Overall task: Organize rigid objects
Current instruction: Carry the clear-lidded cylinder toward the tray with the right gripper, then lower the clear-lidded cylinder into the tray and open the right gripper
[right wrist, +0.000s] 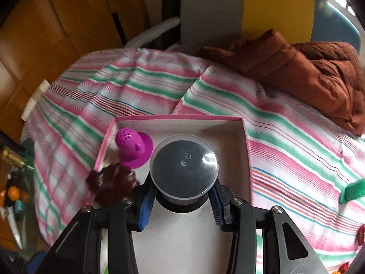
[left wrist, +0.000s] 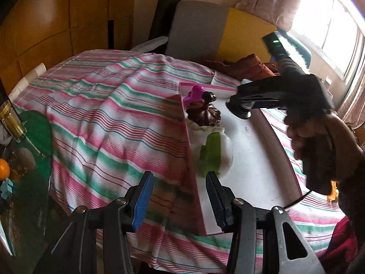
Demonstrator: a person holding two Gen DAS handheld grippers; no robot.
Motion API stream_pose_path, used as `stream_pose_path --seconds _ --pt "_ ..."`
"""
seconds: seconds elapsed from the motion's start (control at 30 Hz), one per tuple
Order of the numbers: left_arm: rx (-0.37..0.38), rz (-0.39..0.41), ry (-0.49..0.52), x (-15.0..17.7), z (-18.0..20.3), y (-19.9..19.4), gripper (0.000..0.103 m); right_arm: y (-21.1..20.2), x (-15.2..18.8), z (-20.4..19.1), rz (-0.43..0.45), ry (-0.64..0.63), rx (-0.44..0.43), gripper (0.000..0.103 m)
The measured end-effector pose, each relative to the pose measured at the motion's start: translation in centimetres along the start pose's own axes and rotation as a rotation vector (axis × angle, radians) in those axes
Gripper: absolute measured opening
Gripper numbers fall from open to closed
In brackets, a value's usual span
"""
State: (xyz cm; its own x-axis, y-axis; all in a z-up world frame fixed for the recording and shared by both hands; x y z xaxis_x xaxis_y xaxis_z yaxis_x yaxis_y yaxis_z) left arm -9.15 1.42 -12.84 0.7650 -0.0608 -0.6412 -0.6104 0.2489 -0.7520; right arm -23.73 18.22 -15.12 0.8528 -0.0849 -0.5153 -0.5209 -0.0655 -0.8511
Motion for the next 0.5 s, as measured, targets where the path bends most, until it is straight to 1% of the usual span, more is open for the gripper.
stream_pose_path --seconds 0.07,0.13,0.2,0.23,0.33,0.43,0.5 --pt "-0.005 -0.003 -0.004 0.0 -0.3 0.1 0.048 1.6 -0.5 -0.1 -0.016 0.004 0.014 0.045" --pt "-0.006 -0.005 -0.007 -0.1 -0.5 0.2 0.048 3.0 -0.5 -0.2 -0.054 0.019 0.005 0.047" --pt "-0.011 0.000 -0.010 -0.2 -0.7 0.1 0.048 3.3 -0.6 -0.4 -0.055 0.027 -0.005 0.048" --pt "-0.014 0.002 -0.011 -0.3 -0.7 0.1 0.048 2.9 -0.8 -0.5 -0.037 0.027 -0.015 0.050" --pt "-0.020 0.009 -0.016 -0.6 -0.9 -0.1 0.048 1.0 -1.0 -0.6 0.011 0.028 -0.045 0.067" --pt "-0.023 0.015 -0.012 -0.7 -0.7 -0.3 0.048 -1.7 -0.9 -0.5 0.069 0.013 -0.058 0.069" --pt "-0.018 0.022 -0.009 -0.7 -0.5 -0.7 0.048 -3.5 -0.4 -0.3 0.100 0.010 -0.074 0.072"
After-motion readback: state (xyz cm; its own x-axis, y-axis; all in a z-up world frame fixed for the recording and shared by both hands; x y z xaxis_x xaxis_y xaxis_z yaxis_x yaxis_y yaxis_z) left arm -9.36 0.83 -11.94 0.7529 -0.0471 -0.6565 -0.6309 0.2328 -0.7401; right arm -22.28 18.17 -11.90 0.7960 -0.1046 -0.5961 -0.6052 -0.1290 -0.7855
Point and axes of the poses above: each gripper's, at about its wrist camera, not at the fingertips, and y roughly the way its jaws point, z to its right, x to its underside, the point moved 10 cm from there along y, roughly the way its jaws point, and after that the axes turned 2 degrees about z, right-handed, at the moved point
